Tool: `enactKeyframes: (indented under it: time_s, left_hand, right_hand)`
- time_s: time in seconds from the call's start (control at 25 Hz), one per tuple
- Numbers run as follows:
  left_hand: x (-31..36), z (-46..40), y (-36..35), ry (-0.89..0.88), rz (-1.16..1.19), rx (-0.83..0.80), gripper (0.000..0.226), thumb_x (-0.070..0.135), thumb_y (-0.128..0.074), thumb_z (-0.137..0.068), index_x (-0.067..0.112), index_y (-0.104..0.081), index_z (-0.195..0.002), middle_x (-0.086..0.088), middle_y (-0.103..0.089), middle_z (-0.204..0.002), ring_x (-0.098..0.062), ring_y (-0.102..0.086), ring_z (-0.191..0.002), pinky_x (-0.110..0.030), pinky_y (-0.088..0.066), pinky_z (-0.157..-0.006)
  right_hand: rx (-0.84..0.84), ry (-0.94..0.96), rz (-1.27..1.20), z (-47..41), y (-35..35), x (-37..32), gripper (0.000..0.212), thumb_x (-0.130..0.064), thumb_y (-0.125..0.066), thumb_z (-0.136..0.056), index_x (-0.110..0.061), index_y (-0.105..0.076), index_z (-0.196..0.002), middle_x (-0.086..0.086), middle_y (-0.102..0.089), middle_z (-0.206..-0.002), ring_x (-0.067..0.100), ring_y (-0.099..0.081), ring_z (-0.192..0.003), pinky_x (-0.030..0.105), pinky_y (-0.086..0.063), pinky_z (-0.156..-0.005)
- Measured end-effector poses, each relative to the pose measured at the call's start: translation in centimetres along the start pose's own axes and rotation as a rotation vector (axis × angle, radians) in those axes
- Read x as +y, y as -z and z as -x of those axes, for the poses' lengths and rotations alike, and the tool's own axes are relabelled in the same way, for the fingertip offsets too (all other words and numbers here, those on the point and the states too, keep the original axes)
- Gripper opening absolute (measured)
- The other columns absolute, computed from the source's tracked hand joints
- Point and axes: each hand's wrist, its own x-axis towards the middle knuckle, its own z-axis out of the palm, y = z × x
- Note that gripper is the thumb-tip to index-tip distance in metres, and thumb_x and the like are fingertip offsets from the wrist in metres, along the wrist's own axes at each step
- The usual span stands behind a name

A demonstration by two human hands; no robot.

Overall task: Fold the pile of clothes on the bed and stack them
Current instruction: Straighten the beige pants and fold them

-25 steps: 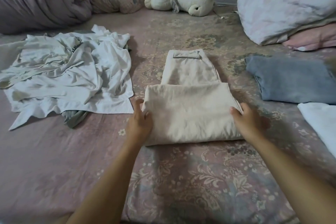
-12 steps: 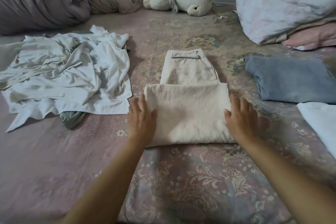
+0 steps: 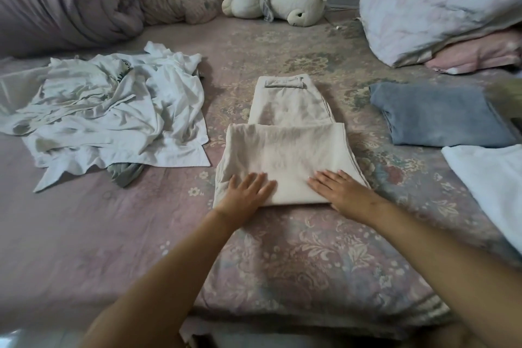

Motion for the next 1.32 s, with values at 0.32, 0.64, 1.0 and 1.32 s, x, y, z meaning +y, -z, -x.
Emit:
enactKeyframes:
  time_s: [0.32, 0.64, 1.0, 1.32]
  left_hand:
    - [6.0, 11.6, -0.4, -0.25, 0.044, 0.032, 0.066, 0.029, -0.058, -0.069, 0.01, -0.044, -0.13, -0.016, -0.065, -0.118, -0.028, -0.067, -0.101, -0.041, -0.058, -0.073]
    - [0.0, 6.2, 1.7, 0.601, 0.774, 0.225, 0.08, 0.058, -0.044, -0.089, 0.003, -0.031, -0.145, -0.02, -0.036, -0.147, -0.033, -0.033, -0.136, -0.04, -0.023, -0.11]
    - [-0.9, 4.5, 1.6, 0.909, 1.436, 0.371, 0.013, 0.015, -0.07, -0.084, 0.01, -0.058, -0.087, 0.002, -0.053, -0.076, -0.015, -0.053, -0.072, -0.021, -0.042, -0.054]
    - [-0.8, 4.8, 1.4, 0.678, 1.32, 0.471, 0.028, 0.006, -0.065, -0.086, 0.018, -0.044, -0.1, 0.001, -0.052, -0.081, -0.005, -0.05, -0.07, -0.017, -0.039, -0.059]
  right_hand:
    - [0.262, 0.184, 0.069, 10.7, -2.5, -6.9, 0.089, -0.031, -0.08, -0.055, -0.008, -0.04, -0.131, 0.015, -0.063, -0.124, 0.029, -0.062, -0.112, 0.047, -0.04, -0.099]
    - [0.293, -0.414, -0.423, 5.5, 1.5, -2.6, 0.05, -0.041, -0.043, -0.097, -0.004, -0.051, -0.129, 0.019, -0.052, -0.132, 0.036, -0.048, -0.124, 0.046, -0.043, -0.098]
    - [0.437, -1.003, -1.289, 1.8, 0.5, 0.5, 0.018, -0.014, -0.063, -0.088, 0.003, -0.065, -0.081, 0.011, -0.055, -0.071, 0.02, -0.049, -0.07, 0.026, -0.034, -0.062]
    - [0.046, -0.582, -0.944, 1.1, 0.9, 2.7, 0.048, -0.039, -0.077, -0.075, -0.025, -0.057, -0.116, -0.001, -0.052, -0.121, 0.023, -0.046, -0.117, 0.037, -0.039, -0.099]
